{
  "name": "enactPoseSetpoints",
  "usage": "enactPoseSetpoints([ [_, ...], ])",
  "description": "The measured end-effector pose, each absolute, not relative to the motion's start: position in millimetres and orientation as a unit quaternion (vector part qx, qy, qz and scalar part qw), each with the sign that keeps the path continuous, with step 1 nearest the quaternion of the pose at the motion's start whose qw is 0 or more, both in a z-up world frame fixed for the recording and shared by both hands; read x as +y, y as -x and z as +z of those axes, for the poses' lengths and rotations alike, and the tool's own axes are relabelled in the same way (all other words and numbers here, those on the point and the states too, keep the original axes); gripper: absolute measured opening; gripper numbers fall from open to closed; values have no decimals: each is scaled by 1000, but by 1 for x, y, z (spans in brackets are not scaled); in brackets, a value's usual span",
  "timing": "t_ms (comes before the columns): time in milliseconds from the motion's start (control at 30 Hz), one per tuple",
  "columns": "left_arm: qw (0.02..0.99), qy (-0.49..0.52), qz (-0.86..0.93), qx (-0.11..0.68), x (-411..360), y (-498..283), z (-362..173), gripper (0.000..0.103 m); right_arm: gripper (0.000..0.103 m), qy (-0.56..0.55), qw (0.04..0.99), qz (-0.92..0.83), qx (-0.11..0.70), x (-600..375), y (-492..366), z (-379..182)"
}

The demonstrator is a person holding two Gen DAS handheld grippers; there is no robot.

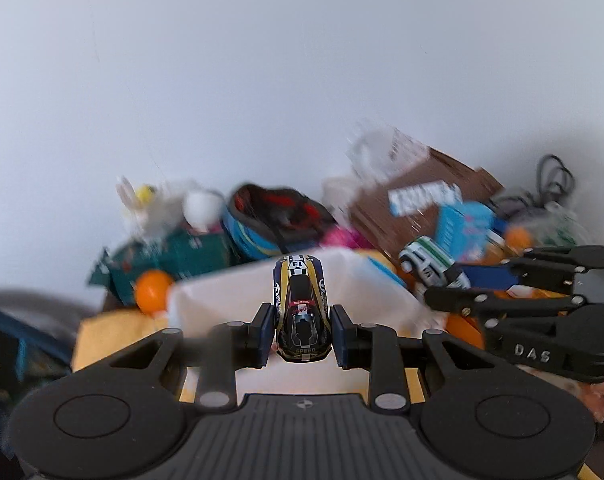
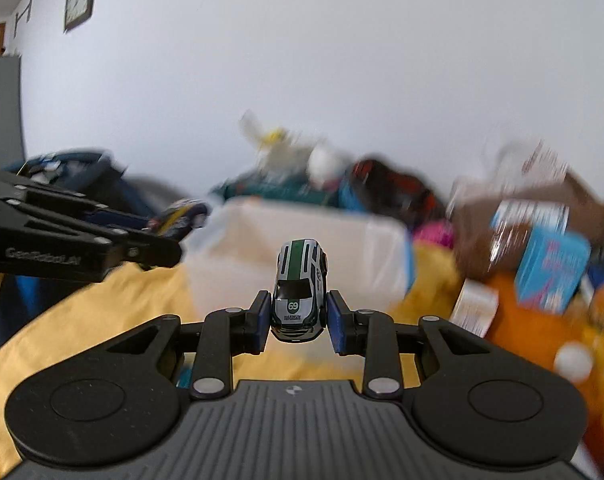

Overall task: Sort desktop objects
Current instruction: 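Carry both cars over the white bin and open both tools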

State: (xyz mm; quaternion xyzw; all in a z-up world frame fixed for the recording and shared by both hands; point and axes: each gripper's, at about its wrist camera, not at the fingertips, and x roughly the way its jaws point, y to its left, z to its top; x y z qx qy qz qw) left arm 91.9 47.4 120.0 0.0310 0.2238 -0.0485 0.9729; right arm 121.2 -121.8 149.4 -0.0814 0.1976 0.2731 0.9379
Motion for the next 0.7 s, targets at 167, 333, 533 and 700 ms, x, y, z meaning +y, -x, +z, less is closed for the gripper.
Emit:
enactPoseSetpoints([
  [167,978,-44,-25,201,57,-128,135,33,33,74,951,257,157,-108,-163,171],
  [333,976,-81,4,204,59,-174,130,33,33,49,954,241,172,-94,-207,178],
  [533,950,-102,-9,295,64,-216,85,34,33,82,953,204,208,-74,-243,165],
  [700,950,-93,-22,297,61,-186,69,49,39,87,946,194,243,-75,-252,136],
])
